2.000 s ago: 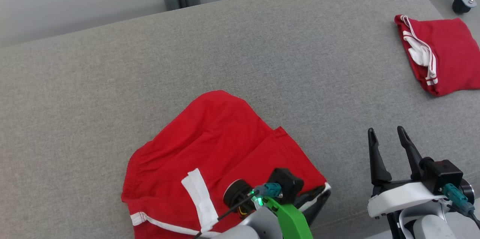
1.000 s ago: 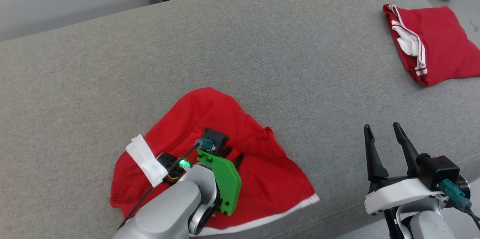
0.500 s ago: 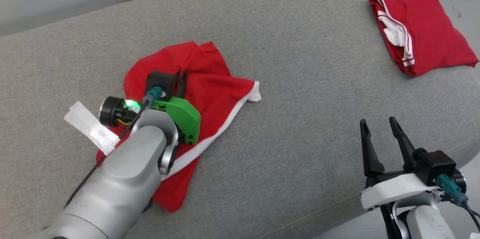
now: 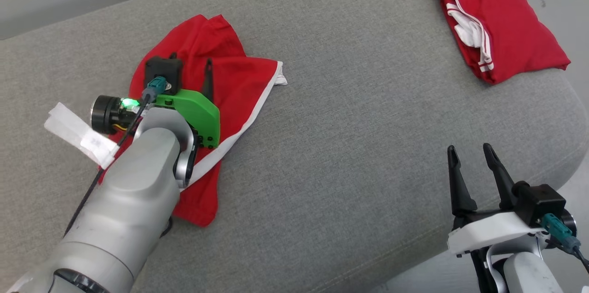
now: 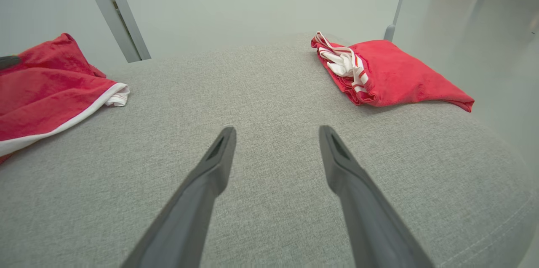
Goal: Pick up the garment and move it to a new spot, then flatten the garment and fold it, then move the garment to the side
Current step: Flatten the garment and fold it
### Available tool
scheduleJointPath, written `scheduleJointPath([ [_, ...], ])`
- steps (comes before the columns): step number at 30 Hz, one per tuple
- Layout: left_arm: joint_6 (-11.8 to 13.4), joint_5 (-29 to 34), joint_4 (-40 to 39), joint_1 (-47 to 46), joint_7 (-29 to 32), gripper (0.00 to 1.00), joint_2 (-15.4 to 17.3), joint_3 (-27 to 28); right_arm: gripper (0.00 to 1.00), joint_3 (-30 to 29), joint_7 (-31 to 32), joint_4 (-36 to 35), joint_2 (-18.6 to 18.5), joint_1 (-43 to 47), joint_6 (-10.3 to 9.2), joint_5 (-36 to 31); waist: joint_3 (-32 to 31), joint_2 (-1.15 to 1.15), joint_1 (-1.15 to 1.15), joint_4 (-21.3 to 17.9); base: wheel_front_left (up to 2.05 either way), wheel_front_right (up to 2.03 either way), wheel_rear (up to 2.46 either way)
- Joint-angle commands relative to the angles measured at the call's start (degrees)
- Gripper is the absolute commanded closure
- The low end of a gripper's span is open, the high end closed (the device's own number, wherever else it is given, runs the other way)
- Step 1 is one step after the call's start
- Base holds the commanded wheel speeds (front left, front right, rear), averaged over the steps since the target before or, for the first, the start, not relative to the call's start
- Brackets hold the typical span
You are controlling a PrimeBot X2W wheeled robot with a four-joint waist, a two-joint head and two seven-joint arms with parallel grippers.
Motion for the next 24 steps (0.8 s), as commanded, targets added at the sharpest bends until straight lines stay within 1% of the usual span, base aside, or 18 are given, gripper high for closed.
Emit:
scheduleJointPath([
  [1,0.2,-0.8,-0.7,1.7,-0.5,0.0,0.2,1.0,0.0,-0.4,-0.2,0.2,0.0,1.1,-0.09,-0.2,-1.4,0.0,0.0,1.5,0.0,0.0,0.0],
  [4,1.1,-1.4,-5.3,5.5,-0.4,0.0,0.8,3.7,0.0,-1.2,-0.2,0.3,-0.1,2.0,-0.09,0.3,-2.9,0.0,0.0,3.1,0.0,0.0,0.0],
  [6,2.1,-1.3,-9.0,9.1,-0.4,0.0,2.0,5.0,0.0,-1.3,-0.2,0.2,-0.1,2.6,-0.09,0.5,-3.6,0.0,0.0,4.0,0.0,0.0,0.0],
  [11,5.0,-2.4,-19.6,19.8,0.6,0.0,5.4,5.3,0.0,-2.1,-0.2,-0.2,-0.1,3.9,-0.09,0.5,-5.1,0.0,0.0,6.8,0.0,0.0,0.0],
  [14,7.6,-3.1,-26.7,25.0,2.5,0.0,8.8,5.3,0.0,-2.3,-0.2,-0.3,-0.1,4.3,-0.09,0.1,-5.5,0.0,0.0,7.9,0.0,0.0,0.0],
  [19,13.6,-3.9,-41.9,33.3,6.4,0.0,14.9,5.6,0.0,-2.6,-0.2,-0.7,-0.1,4.8,-0.09,-0.3,-5.9,0.0,0.0,9.1,0.0,0.0,0.0],
  [20,14.2,-4.1,-43.8,34.3,7.1,0.0,15.6,5.4,0.0,-2.7,-0.2,-0.7,-0.1,4.9,-0.09,-0.4,-6.0,0.0,0.0,9.2,0.0,0.0,0.0],
  [21,15.2,-4.7,-47.4,36.1,8.4,0.0,16.7,5.3,0.0,-2.8,-0.2,-0.8,-0.1,5.2,-0.09,-0.4,-6.0,0.0,0.0,9.5,0.0,0.0,0.0],
  [24,17.0,-4.2,-52.4,38.0,10.9,0.0,19.3,4.5,0.0,-2.2,-0.2,-0.7,-0.1,5.0,-0.09,-0.4,-5.7,0.0,0.0,9.7,0.0,0.0,0.0],
])
